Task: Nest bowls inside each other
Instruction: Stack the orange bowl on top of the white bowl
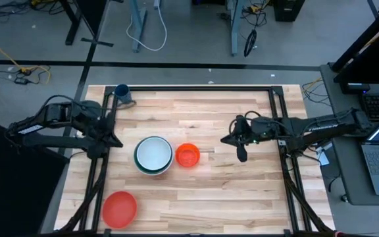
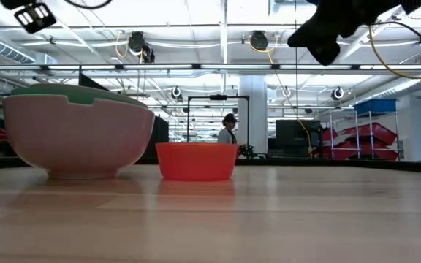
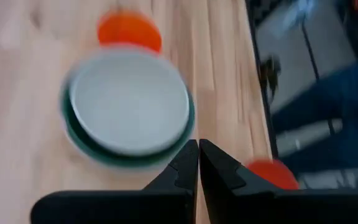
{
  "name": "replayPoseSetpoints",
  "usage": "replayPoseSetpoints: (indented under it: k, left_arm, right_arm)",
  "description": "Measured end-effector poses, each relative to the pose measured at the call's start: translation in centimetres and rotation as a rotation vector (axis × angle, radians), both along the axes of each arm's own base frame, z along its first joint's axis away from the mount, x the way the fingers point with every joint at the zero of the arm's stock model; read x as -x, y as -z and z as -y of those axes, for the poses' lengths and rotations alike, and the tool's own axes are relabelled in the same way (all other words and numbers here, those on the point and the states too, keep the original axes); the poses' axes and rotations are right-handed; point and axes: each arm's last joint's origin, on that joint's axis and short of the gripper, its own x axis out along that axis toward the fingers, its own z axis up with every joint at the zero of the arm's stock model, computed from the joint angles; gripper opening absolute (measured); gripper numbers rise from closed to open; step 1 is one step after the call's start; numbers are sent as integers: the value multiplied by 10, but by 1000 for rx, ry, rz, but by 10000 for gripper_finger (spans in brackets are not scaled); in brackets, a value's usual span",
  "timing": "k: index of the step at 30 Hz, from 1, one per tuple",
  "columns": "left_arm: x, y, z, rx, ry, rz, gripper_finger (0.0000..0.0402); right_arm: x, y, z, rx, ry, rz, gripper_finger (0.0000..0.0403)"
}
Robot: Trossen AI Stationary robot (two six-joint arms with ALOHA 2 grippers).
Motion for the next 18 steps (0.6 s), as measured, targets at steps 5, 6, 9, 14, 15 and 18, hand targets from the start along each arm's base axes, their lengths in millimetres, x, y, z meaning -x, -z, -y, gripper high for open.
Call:
replayPoseSetpoints:
  k: [5,6,9,14,15,18]
  left_arm:
    - [-2,11,8,81,125,-201,0]
    - [-4,12,10,94,155,-221,0]
    - [-11,12,17,127,253,-250,0]
    - [-28,10,32,110,380,-307,0]
    - [-31,11,35,103,400,-325,0]
    - [-39,16,44,55,435,-381,0]
  right_arm:
    - [6,9,1,-21,12,0,0]
    - [6,9,1,-9,6,2,0]
    - [7,8,1,20,-6,1,0]
    - [8,11,5,41,9,-25,0]
    - [8,11,6,44,11,-32,0]
    - [9,12,10,52,22,-43,0]
